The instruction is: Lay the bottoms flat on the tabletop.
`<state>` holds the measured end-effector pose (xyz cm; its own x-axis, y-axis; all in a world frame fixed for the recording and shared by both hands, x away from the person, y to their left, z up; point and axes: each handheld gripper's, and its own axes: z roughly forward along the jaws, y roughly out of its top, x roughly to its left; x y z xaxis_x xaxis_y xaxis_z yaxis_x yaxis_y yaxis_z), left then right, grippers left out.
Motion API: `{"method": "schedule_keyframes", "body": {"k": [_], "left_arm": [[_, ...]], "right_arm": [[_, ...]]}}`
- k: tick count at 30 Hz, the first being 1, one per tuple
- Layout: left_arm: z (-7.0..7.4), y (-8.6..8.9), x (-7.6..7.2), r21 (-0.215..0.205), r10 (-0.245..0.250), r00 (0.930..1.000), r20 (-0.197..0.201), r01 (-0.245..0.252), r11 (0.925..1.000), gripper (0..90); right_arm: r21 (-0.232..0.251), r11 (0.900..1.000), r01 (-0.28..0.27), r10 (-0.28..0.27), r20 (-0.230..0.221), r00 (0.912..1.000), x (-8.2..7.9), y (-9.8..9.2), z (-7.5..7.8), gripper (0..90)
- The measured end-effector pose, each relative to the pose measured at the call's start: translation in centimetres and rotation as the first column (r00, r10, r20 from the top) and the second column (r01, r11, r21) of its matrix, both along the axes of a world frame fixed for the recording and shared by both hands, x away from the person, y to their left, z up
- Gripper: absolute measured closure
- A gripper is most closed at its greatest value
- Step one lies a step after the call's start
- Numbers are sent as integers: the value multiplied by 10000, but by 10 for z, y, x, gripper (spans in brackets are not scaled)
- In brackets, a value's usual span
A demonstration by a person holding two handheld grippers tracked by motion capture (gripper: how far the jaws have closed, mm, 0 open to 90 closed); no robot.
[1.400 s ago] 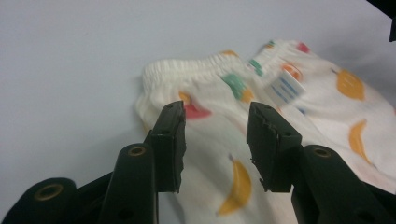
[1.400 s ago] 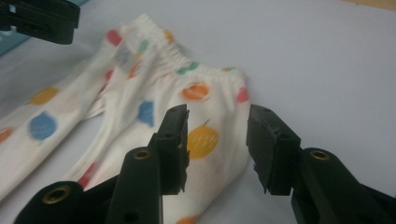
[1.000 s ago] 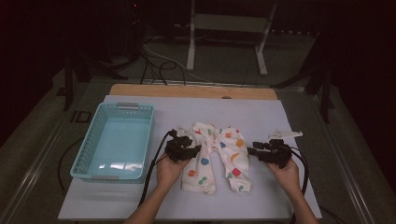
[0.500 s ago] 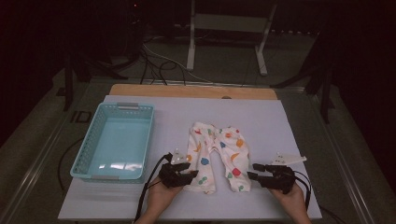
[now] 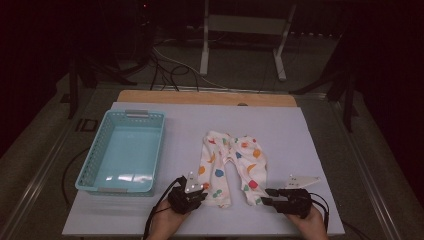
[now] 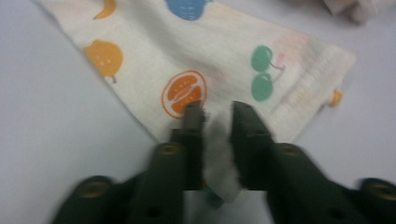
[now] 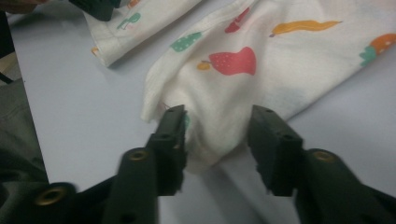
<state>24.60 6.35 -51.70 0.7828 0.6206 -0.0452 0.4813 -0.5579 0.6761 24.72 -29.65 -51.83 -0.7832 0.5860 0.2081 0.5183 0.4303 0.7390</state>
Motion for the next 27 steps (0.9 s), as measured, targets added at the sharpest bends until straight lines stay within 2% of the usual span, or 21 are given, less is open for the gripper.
{"method": "schedule_keyframes", "body": {"k": [1, 2, 3, 4, 5, 9, 11, 13, 15, 18, 20, 25, 27], "left_arm": [[1, -1, -1, 161, -263, 9997, 5, 263, 9995, 857], [1, -2, -1, 169, -302, 9995, -37, 302, 9994, 898], [2, -2, -1, 170, -293, 9995, -112, 295, 9994, 900], [2, -2, -1, 170, -293, 9995, -112, 295, 9994, 900], [2, -1, 1, 111, -265, 9993, -247, 268, 9996, 900], [5, 5, 2, -210, -79, 9987, -503, 68, 9998, 900], [10, 11, 1, -342, 100, 9988, -471, -116, 9993, 900], [11, 12, 1, -332, 134, 9989, -445, -149, 9993, 900], [12, 15, 0, -265, 310, 9987, -411, -321, 9991, 900], [12, 20, 0, -228, 612, 9973, -407, -622, 9978, 900], [10, 24, 1, -257, 859, 9945, -602, -875, 9958, 900], [7, 31, 0, 148, 1259, 9909, -469, -1254, 9920, 900], [7, 35, -1, 280, 1433, 9888, -426, -1422, 9894, 900]], "right_arm": [[-79, 10000, -35, 35, 6, 10000, 0, 0, 0, 654], [-123, 9999, -73, 72, -21, 10000, 0, 1, -1, 705], [-183, 9997, -129, 129, 8, 9999, 0, 2, -2, 750], [-183, 9997, -129, 129, 8, 9999, 0, 2, -2, 750], [-185, 9996, -232, 234, 78, 9997, 1, 2, -1, 830], [48, 9998, -217, 217, 136, 9997, 0, 1, 4, 847], [81, 9998, -208, 206, 235, 9995, 0, 0, 14, 848], [62, 9997, -245, 242, 320, 9992, 0, 0, 17, 848], [-215, 9991, -375, 386, 555, 9977, 1, 4, 25, 847], [-242, 9985, -491, 504, 604, 9969, 2, 10, 29, 846], [-367, 9977, -572, 592, 553, 9967, 4, 15, 28, 845], [-656, 9941, -862, 876, 190, 9960, 7, 24, 18, 833], [-714, 9930, -943, 953, 95, 9954, 7, 25, 17, 799]]}}
